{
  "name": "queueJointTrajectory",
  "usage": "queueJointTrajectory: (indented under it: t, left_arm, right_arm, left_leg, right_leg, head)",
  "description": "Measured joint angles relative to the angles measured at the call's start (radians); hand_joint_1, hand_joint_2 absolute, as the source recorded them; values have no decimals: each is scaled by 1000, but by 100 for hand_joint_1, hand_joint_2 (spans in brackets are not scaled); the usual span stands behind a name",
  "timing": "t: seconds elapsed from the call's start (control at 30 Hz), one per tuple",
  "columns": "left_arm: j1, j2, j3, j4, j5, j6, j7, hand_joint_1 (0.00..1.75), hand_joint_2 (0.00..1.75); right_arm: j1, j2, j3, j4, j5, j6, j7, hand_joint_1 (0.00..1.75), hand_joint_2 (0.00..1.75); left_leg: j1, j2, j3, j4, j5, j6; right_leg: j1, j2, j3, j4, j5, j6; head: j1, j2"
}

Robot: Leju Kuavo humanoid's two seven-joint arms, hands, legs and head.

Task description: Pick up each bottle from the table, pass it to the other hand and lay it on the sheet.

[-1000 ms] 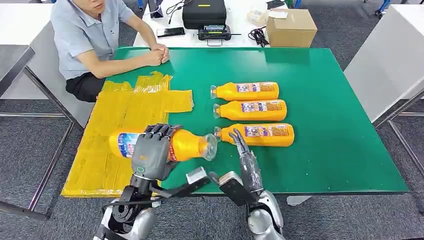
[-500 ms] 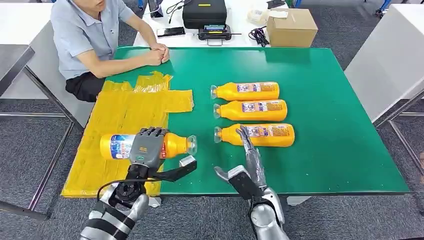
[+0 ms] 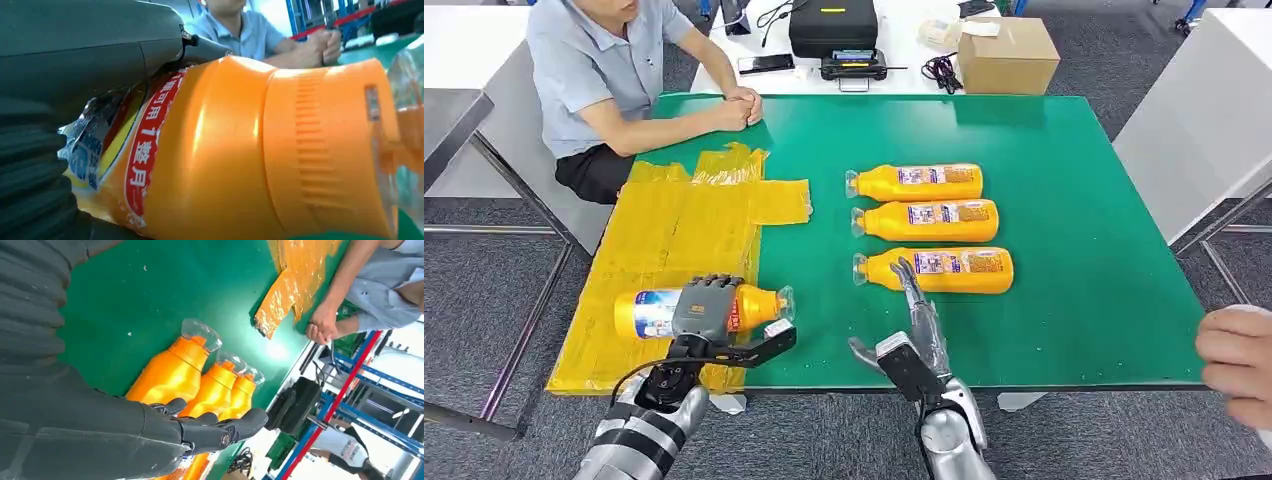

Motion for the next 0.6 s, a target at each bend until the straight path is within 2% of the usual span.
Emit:
queueJointTrajectory:
  t: [0.03, 0.4, 0.6]
  left_arm:
    - [-2, -2, 9, 12, 0, -2, -4, 0, 175]
    - [-61, -45, 136, 127, 0, -37, -70, 0, 175]
    - [-72, -58, 181, 166, 0, 2, -106, 0, 175]
  right_arm:
    - [-2, 0, 0, 4, 0, 0, 0, 0, 175]
    - [-40, -2, -10, 50, -10, -1, -14, 0, 175]
    - [-45, -3, -15, 65, -5, -6, -16, 0, 175]
  left_leg:
    - [0, 0, 0, 0, 0, 0]
    - [0, -1, 6, 0, 0, 0]
    - [0, -1, 8, 0, 1, 0]
  right_leg:
    - [0, 0, 0, 0, 0, 0]
    - [0, 0, 7, 0, 0, 0]
    - [0, 0, 9, 0, 0, 0]
  head:
    - [0, 0]
    - [0, 0]
    - [0, 0]
